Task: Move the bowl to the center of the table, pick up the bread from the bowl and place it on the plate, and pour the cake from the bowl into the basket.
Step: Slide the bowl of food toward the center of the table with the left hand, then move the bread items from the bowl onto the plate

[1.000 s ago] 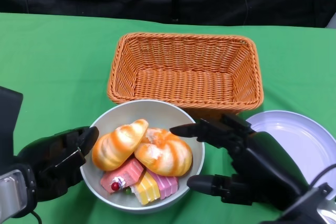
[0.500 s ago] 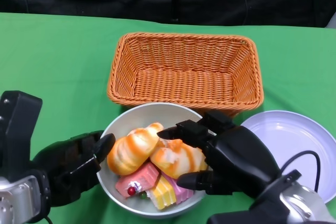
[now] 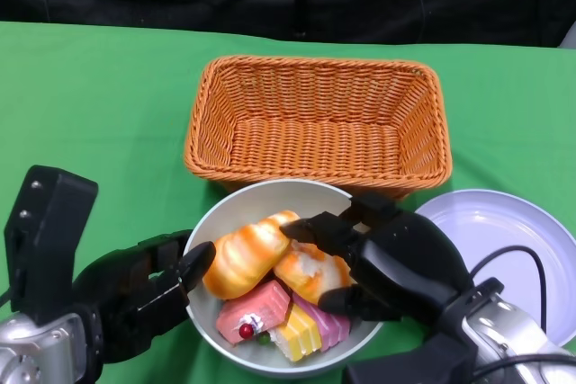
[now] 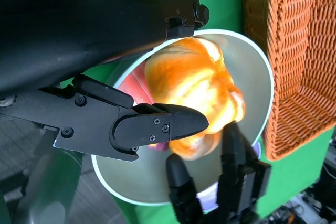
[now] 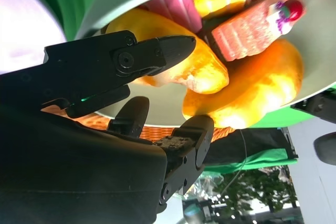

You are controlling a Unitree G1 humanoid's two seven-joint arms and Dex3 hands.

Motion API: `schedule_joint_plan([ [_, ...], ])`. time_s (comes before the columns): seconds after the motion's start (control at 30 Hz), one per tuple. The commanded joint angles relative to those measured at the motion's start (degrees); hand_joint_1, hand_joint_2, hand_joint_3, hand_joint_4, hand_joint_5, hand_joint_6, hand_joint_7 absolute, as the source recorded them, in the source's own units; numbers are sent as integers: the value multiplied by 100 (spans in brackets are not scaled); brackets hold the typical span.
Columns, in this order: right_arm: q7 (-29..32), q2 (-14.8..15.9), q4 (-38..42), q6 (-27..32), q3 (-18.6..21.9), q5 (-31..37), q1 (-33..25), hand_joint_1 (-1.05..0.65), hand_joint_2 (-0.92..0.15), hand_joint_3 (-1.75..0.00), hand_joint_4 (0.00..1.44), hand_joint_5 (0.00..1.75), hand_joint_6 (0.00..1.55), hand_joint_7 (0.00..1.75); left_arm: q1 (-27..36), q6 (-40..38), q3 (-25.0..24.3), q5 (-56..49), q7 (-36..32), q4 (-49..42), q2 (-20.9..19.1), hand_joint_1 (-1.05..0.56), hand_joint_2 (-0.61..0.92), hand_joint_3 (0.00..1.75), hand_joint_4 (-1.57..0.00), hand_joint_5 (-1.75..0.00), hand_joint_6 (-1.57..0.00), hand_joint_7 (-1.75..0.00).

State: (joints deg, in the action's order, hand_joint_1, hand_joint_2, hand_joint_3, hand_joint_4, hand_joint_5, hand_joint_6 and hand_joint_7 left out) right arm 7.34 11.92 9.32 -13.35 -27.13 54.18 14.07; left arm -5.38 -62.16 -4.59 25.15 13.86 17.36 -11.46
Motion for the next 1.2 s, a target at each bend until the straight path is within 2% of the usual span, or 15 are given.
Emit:
schedule_joint_plan([
  [0.03, 79, 196, 400, 75, -125, 104, 48, -56, -92, -8, 41, 79, 57, 28, 66, 192, 121, -129, -6, 127, -123, -63, 92, 47, -13, -8, -10, -4],
  [0.23, 72, 273, 653, 156, -277, 70, 140, -56, -92, -9, 45, 79, 63, 28, 96, 272, 186, -253, -25, 197, -131, -63, 92, 48, -16, -11, -14, -5],
  [0.57, -712, 482, 263, 445, -375, 3, 137, -57, -92, -6, 54, 74, 75, 25, 105, 321, 185, -300, 40, 196, -150, -64, 92, 47, -14, -15, -17, -5],
  [0.6, -742, 492, 253, 413, -381, -36, 138, -56, -92, -6, 60, 78, 78, 27, 110, 334, 186, -307, 37, 196, -149, -64, 92, 47, -14, -16, -18, -5],
  [0.67, -722, 503, 256, 289, -371, -170, 131, -48, -92, -8, 69, 102, 88, 27, 115, 321, 190, -321, 2, 222, -134, -66, 92, 45, -13, -18, -19, -5],
  [0.73, -550, 481, 316, 69, -319, -388, 104, -38, -91, -8, 78, 117, 98, 29, 113, 291, 159, -303, -24, 225, -98, -66, 92, 44, -12, -19, -20, -5],
  [0.8, -310, 458, 417, -202, -264, -591, 88, -29, -89, -7, 85, 126, 107, 33, 109, 291, 136, -286, -19, 214, -82, -66, 92, 43, -12, -20, -20, -5],
  [0.83, -220, 459, 462, -297, -254, -641, 93, -23, -88, -13, 89, 140, 111, 48, 108, 298, 133, -284, -15, 208, -81, -65, 92, 44, -11, -21, -20, -5],
  [0.87, -83, 459, 511, -406, -243, -673, 99, -21, -84, -24, 90, 146, 108, 61, 108, 315, 137, -286, -5, 199, -86, -65, 92, 44, -11, -21, -20, -5],
  [0.9, 55, 457, 558, -508, -235, -701, 104, -20, -74, -53, 94, 160, 99, 97, 110, 337, 150, -294, 7, 190, -96, -64, 92, 44, -11, -22, -21, -5],
  [0.93, 178, 451, 599, -597, -223, -731, 105, -21, -59, -92, 99, 169, 87, 139, 107, 339, 161, -308, -4, 188, -97, -64, 92, 45, -5, -34, -21, -3],
  [0.97, 334, 443, 651, -707, -211, -758, 108, -21, -52, -108, 102, 172, 82, 156, 104, 333, 168, -315, -15, 188, -97, -64, 92, 45, -3, -40, -22, -3],
  [1.03, 549, 429, 712, -841, -192, -793, 111, -22, -45, -122, 104, 174, 77, 169, 101, 316, 161, -305, -27, 198, -87, -64, 92, 45, 0, -45, -22, -2],
  [1.2, 1026, 383, 832, -1091, -133, -805, 122, -21, -40, -129, 101, 175, 73, 173, 117, 363, 124, -259, 10, 199, -70, -63, 92, 45, 0, -45, -23, -2],
])
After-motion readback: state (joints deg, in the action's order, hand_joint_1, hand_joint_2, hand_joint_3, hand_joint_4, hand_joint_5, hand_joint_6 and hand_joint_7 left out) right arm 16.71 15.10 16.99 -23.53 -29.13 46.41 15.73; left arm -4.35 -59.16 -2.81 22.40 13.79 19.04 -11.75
